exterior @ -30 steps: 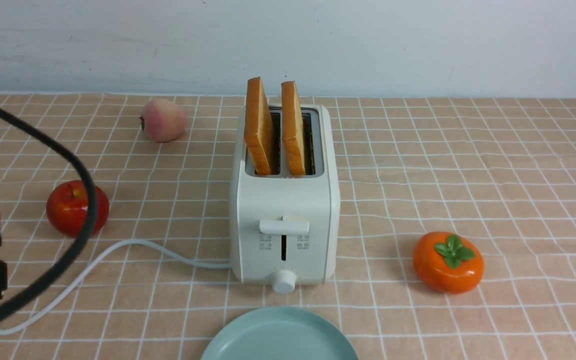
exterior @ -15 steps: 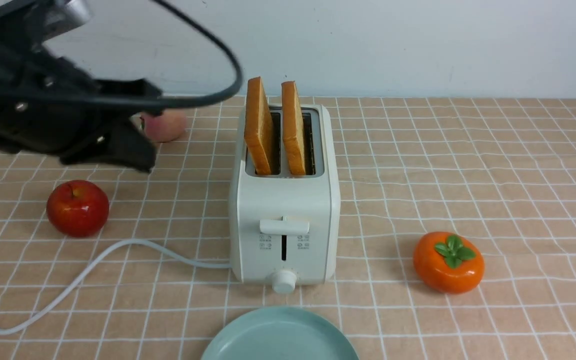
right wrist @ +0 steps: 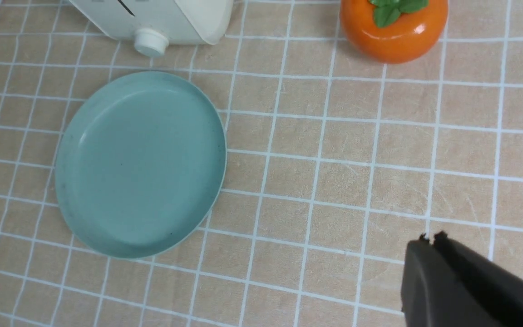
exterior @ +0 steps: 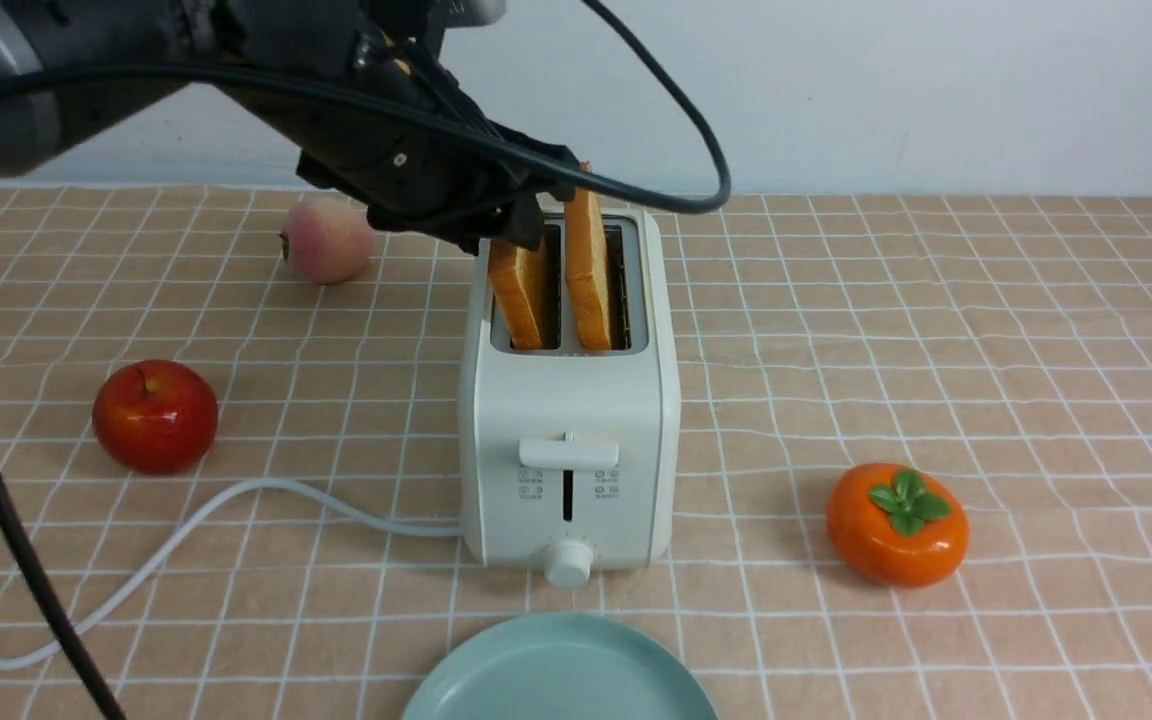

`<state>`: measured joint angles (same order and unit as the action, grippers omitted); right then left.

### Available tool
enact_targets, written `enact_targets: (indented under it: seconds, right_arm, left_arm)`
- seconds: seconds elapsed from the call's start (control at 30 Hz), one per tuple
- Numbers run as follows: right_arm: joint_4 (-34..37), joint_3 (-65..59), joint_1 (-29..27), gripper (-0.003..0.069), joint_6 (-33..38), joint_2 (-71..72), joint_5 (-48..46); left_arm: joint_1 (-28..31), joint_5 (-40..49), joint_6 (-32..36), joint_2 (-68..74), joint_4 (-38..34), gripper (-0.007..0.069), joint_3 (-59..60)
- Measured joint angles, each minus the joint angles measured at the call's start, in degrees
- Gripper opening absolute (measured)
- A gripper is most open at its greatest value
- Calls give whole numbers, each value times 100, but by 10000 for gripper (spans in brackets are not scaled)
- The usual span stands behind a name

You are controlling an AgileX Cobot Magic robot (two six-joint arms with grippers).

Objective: Take toasted bread from bread machine on light coffee tablecloth place on plate.
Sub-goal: 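Reach for a toast slice standing in the toaster with the left gripper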

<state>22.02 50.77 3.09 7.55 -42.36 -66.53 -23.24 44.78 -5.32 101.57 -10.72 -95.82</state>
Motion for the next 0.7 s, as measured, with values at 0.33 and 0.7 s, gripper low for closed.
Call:
enact_targets:
  seconds: [0.33, 0.7]
  right_arm:
    - [134, 0, 0, 15, 17, 0, 5]
    - [318, 0, 0, 22, 24, 0, 79]
  left_arm:
    - [0, -156, 0, 244, 27, 191, -16]
    - [0, -50, 5, -1208, 22, 45, -11]
